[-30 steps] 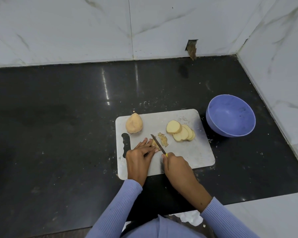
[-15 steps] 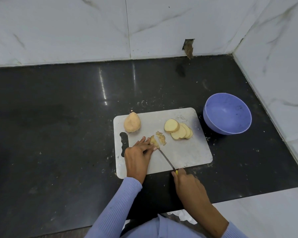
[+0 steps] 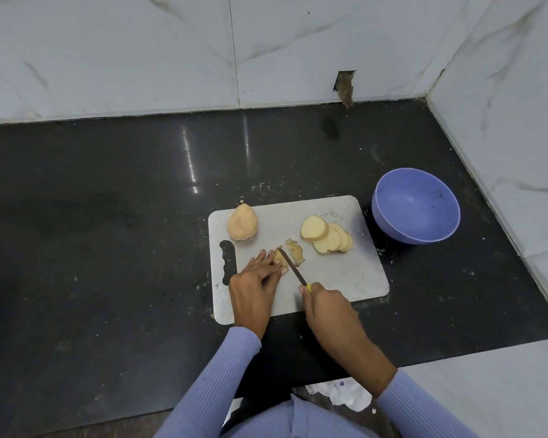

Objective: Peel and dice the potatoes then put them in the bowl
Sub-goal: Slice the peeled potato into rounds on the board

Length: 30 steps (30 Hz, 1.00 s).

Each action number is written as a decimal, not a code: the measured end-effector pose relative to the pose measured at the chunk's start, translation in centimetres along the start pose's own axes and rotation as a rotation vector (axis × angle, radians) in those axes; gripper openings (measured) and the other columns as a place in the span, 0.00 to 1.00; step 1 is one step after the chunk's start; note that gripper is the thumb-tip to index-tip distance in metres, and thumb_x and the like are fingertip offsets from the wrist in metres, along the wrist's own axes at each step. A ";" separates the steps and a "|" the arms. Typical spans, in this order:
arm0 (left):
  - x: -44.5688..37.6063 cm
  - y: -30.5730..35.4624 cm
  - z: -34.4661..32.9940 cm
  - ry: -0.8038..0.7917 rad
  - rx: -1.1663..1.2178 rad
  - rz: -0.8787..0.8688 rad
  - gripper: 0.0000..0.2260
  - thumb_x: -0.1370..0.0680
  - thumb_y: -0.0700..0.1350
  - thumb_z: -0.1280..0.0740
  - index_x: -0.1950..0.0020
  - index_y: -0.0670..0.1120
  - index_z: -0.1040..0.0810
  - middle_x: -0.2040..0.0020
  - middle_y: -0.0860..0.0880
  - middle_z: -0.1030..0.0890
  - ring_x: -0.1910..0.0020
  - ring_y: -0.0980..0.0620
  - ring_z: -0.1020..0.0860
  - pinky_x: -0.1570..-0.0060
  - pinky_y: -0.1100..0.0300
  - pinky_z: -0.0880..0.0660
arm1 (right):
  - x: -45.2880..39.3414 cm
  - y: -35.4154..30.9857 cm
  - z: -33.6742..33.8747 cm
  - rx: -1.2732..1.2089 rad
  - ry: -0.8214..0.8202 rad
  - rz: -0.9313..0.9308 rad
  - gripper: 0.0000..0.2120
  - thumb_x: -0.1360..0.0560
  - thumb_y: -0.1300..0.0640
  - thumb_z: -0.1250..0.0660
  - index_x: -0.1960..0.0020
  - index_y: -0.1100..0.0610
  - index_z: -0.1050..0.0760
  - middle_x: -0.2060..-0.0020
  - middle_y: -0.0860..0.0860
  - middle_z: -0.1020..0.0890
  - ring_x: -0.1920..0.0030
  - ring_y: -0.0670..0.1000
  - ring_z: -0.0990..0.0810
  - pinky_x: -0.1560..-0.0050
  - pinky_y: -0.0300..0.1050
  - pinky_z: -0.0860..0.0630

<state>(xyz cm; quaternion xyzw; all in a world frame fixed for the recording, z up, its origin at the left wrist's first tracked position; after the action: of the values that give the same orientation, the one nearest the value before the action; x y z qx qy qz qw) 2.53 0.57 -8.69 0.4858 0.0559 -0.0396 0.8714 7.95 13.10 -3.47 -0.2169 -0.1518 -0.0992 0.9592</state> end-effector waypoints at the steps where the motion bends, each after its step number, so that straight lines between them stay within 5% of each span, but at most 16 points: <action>1: 0.0 0.0 0.0 0.002 -0.002 0.000 0.08 0.32 0.36 0.24 0.54 0.40 0.15 0.49 0.43 0.17 0.43 0.51 0.22 0.36 0.74 0.37 | -0.2 0.1 -0.1 0.009 0.005 -0.005 0.19 0.17 0.47 0.54 0.50 0.58 0.30 0.60 0.53 0.23 0.60 0.54 0.24 0.61 0.44 0.33; 6: -0.1 -0.1 0.0 0.004 -0.013 -0.011 0.08 0.33 0.36 0.23 0.54 0.40 0.15 0.50 0.43 0.17 0.44 0.50 0.21 0.37 0.67 0.33 | -0.8 1.1 0.3 -0.009 0.041 -0.017 0.19 0.17 0.48 0.53 0.51 0.59 0.30 0.65 0.51 0.27 0.64 0.53 0.28 0.62 0.44 0.35; 30: -0.7 0.6 0.6 0.017 0.005 0.049 0.09 0.35 0.32 0.23 0.57 0.40 0.15 0.55 0.44 0.16 0.49 0.52 0.19 0.41 0.77 0.35 | -1.6 -1.3 -0.6 0.107 -0.089 -0.021 0.18 0.16 0.50 0.54 0.44 0.60 0.31 0.49 0.57 0.21 0.49 0.57 0.22 0.55 0.46 0.30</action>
<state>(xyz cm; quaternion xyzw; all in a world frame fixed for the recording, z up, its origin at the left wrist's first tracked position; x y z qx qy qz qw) 1.99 0.39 -7.80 0.4893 0.0512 -0.0143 0.8705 6.30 11.86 -4.02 -0.1677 -0.2014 -0.0913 0.9607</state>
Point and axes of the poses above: each hand's wrist, its own x-axis away from the middle knuckle, its own z-axis out of the back of the hand, y = z × x, the point moved 1 cm from there along -x, towards the middle knuckle
